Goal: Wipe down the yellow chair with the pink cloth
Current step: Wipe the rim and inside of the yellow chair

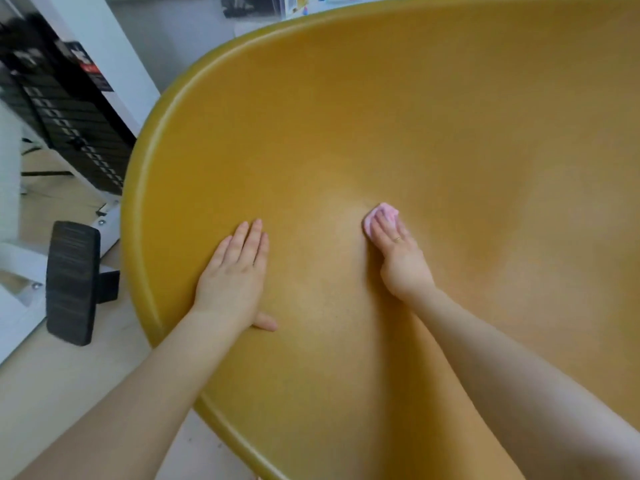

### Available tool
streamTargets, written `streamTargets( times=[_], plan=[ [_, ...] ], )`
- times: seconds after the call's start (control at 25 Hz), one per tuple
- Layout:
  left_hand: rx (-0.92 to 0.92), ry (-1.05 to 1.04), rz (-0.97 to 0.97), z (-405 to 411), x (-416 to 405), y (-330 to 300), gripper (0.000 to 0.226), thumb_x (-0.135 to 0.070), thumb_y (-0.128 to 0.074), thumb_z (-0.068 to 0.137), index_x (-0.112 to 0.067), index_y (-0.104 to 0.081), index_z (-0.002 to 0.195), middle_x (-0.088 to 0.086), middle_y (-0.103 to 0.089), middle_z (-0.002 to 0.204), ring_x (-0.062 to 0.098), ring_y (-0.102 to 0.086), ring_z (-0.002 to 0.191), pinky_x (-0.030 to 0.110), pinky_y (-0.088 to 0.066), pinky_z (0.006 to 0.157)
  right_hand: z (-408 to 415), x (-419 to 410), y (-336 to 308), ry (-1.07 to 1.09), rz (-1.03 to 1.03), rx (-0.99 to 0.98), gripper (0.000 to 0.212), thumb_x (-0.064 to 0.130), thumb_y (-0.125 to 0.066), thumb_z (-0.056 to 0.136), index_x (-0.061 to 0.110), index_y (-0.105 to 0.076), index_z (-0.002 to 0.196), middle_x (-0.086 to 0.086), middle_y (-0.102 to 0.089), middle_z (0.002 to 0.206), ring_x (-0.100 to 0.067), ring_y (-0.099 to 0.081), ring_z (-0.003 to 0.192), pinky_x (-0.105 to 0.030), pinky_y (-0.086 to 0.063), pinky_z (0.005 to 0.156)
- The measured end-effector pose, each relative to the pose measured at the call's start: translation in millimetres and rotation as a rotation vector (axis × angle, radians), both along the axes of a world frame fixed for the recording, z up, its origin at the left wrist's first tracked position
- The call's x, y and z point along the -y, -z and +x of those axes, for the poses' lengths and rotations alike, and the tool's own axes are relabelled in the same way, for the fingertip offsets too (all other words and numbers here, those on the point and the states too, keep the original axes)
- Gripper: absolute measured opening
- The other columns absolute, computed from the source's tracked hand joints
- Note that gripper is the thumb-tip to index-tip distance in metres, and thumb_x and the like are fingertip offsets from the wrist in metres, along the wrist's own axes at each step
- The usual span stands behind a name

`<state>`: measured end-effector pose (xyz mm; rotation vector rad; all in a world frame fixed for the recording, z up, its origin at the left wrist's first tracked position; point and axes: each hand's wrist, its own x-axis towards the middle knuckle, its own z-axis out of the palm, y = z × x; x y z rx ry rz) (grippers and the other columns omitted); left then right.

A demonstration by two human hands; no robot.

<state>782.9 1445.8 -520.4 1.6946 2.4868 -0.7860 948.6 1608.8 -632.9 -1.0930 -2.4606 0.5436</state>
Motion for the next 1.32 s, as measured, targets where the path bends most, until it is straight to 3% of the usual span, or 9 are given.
streamTargets(
  times=[0.16,0.24,0.44,0.72,0.84,1.0,1.08,1.2,1.32],
  plan=[
    [0.023,-0.005,0.045,-5.5,-1.2,6.6,0.135,-0.069,-0.066,0.062,-0.003,0.018,0.146,0.010,0.028,0.154,0.024,0.020,0.144,0.033,0.011,0.116,-18.0,-11.6,2.2,0.258,0.002,-0.037,0.071,-0.002,-0.022,0.072,0.013,-0.031,0.141,-0.007,-0.016,0.155,-0.033,-0.005,0.143,-0.043,-0.018,0.115],
    [0.022,0.003,0.047,-6.0,-3.7,9.4,0.137,-0.069,-0.067,0.061,-0.002,0.019,0.145,0.011,0.028,0.153,0.024,0.021,0.144,0.033,0.011,0.116,-46.9,18.8,2.7,0.154,0.003,-0.092,0.074,0.003,-0.023,0.068,0.011,-0.033,0.141,-0.012,-0.018,0.154,-0.035,-0.007,0.143,-0.046,-0.019,0.115],
    [0.015,0.061,0.027,-12.6,-19.2,7.9,0.141,-0.070,-0.068,0.057,-0.005,0.020,0.146,0.009,0.031,0.153,0.023,0.023,0.143,0.033,0.013,0.115,-53.8,43.5,3.9,-0.154,0.048,-0.026,0.055,0.019,-0.032,0.091,0.010,-0.021,0.144,-0.009,-0.011,0.155,-0.022,0.004,0.141,-0.038,-0.004,0.114],
    [0.016,0.143,0.018,-20.1,-24.5,7.3,0.142,-0.077,-0.062,0.055,-0.006,0.022,0.145,0.008,0.032,0.152,0.021,0.025,0.142,0.031,0.016,0.113,-47.5,-32.8,0.3,0.278,0.129,0.043,0.057,0.029,-0.019,0.094,0.007,-0.013,0.146,-0.011,-0.006,0.156,-0.031,0.000,0.144,-0.042,-0.007,0.117],
    [0.035,0.121,0.012,-16.7,-25.5,4.8,0.134,-0.069,-0.064,0.063,-0.006,0.018,0.146,0.008,0.029,0.153,0.022,0.022,0.143,0.032,0.013,0.115,-71.2,26.1,1.1,0.045,0.003,-0.018,0.065,0.037,-0.017,0.089,0.004,-0.015,0.145,-0.016,-0.004,0.156,-0.032,0.003,0.143,-0.037,-0.001,0.117],
    [0.172,0.135,0.093,-10.9,-18.0,-4.4,0.076,-0.027,-0.048,0.094,-0.010,0.000,0.150,0.004,0.013,0.158,0.020,0.010,0.146,0.030,0.003,0.118,-47.4,137.8,-1.3,-0.346,-0.098,-0.022,0.064,0.040,-0.020,0.088,0.011,-0.021,0.145,-0.010,-0.013,0.155,-0.027,-0.003,0.143,-0.035,-0.008,0.115],
    [0.226,0.156,0.111,1.5,-13.1,1.9,0.064,-0.016,-0.038,0.097,-0.011,-0.004,0.150,0.003,0.009,0.159,0.019,0.008,0.147,0.030,0.001,0.118,-20.0,152.7,3.8,-0.445,-0.047,0.039,0.058,0.035,-0.025,0.090,0.010,-0.028,0.143,-0.012,-0.023,0.153,-0.032,-0.016,0.141,-0.041,-0.016,0.113],
    [0.403,0.156,-0.015,31.0,-10.4,23.9,0.059,-0.014,-0.033,0.099,-0.013,-0.004,0.151,0.003,0.008,0.159,0.018,0.002,0.147,0.029,-0.004,0.120,28.8,104.2,10.1,-0.220,-0.079,0.115,0.050,0.023,-0.035,0.094,0.011,-0.028,0.142,-0.014,-0.018,0.153,-0.035,-0.015,0.141,-0.045,-0.019,0.114],
    [0.445,0.144,-0.172,54.0,-2.9,42.1,0.075,-0.044,-0.044,0.094,-0.018,-0.003,0.151,0.001,0.013,0.158,0.020,0.008,0.147,0.033,-0.005,0.120,103.2,42.4,11.1,0.165,-0.102,0.369,0.058,0.013,-0.035,0.093,0.023,-0.015,0.146,0.000,-0.005,0.158,-0.022,0.002,0.144,-0.039,-0.005,0.115]
  ],
)
